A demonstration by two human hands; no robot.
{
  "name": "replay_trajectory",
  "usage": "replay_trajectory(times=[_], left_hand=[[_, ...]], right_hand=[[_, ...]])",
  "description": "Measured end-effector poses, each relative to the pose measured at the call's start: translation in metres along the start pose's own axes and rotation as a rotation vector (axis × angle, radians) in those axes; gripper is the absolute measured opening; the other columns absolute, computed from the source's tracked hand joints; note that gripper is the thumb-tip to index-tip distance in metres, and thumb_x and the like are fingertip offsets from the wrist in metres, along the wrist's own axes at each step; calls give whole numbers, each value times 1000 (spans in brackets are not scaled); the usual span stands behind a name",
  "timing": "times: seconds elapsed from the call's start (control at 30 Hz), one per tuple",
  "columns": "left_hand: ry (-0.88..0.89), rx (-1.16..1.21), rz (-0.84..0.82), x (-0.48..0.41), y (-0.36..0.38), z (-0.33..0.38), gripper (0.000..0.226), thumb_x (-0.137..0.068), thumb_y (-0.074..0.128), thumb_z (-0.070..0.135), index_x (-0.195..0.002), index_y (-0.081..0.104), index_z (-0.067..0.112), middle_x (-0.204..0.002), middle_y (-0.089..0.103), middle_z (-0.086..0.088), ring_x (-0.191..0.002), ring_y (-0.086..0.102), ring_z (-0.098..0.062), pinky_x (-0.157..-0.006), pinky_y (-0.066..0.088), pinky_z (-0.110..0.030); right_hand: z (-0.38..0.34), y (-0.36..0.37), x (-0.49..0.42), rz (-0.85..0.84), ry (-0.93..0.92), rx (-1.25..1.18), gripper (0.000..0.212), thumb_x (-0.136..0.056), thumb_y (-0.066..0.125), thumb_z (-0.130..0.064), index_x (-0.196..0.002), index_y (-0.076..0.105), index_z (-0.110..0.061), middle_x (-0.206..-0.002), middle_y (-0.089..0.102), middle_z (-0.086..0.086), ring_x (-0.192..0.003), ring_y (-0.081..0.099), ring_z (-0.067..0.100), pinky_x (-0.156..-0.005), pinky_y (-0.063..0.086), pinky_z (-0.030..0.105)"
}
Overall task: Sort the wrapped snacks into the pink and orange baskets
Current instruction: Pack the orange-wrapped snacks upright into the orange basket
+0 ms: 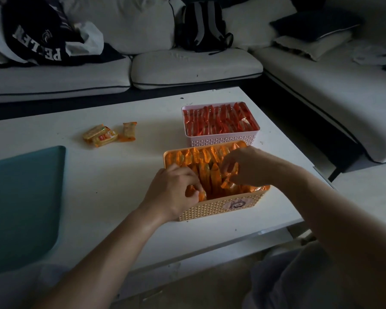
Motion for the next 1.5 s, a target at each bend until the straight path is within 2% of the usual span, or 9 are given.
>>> replay_trajectory(times=[0.13,0.33,0.57,0.8,0.93,1.1,1.23,1.33,1.5], left_hand=[[-25,-41,-42,1,1,-5,9,-86,73,31,-91,80,34,-111,62,15,-105,46,-11,-88,44,-32],[-96,-2,-73,1,1,-12,11,-89,70,30,-96,79,31,-116,61,11,-110,46,-13,-93,43,-32],[-145,3,-68,0,2,-17,12,-92,69,34,-96,80,32,-116,61,14,-113,47,-11,-92,39,-27],[-169,96,-39,1,-1,-20,23,-88,74,34,-110,69,29,-110,59,17,-109,52,-9,-87,46,-25],[-166,174,-33,1,-1,-12,35,-89,74,25,-122,61,26,-111,56,13,-108,52,-10,-90,52,-31],[-71,165,-54,-2,9,-2,28,-97,62,29,-123,65,37,-123,67,12,-114,56,-11,-94,51,-34],[41,0,-34,-3,9,6,27,-94,56,27,-107,77,39,-117,68,16,-108,50,-11,-94,46,-40],[8,-31,-67,-3,11,3,28,-94,57,25,-105,78,40,-118,63,17,-107,43,-8,-96,42,-39],[-33,-72,-136,-5,11,7,30,-99,53,23,-109,76,40,-120,55,19,-108,36,-5,-96,36,-31]], right_hand=[[-4,19,8,-66,-58,208,42,-91,73,-16,-130,64,-31,-126,60,-14,-95,55,2,-66,49,11],[-8,3,10,60,-82,330,27,-96,63,-11,-114,68,-30,-123,63,-9,-94,65,11,-66,58,20],[-1,-14,4,125,54,134,11,-100,61,-29,-108,64,-22,-102,65,-7,-82,64,11,-64,56,24],[-10,5,-9,239,215,-118,19,-91,68,-9,-73,64,-14,-72,64,2,-57,65,13,-46,49,17],[-22,34,-15,114,227,-194,4,-94,67,-13,-92,68,-10,-82,66,2,-65,67,12,-47,49,14],[-10,15,-8,9,194,-377,16,-98,62,-9,-94,76,-16,-84,74,-1,-69,73,11,-58,58,19],[37,-36,19,150,215,-211,20,-96,62,-9,-93,73,-25,-94,71,-8,-83,68,8,-66,50,15],[52,-27,34,9,135,-169,18,-95,69,-21,-105,70,-35,-110,68,-14,-94,67,7,-74,53,15],[52,5,48,-153,95,19,50,-88,77,-32,-135,60,-33,-128,57,-13,-107,58,8,-83,54,22]])
Point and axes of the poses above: each hand's wrist, its own x-axis away from the middle knuckle, its own y-axis out of the palm, z = x × y, the point moved 10 cm from there along -x, towards the middle knuckle
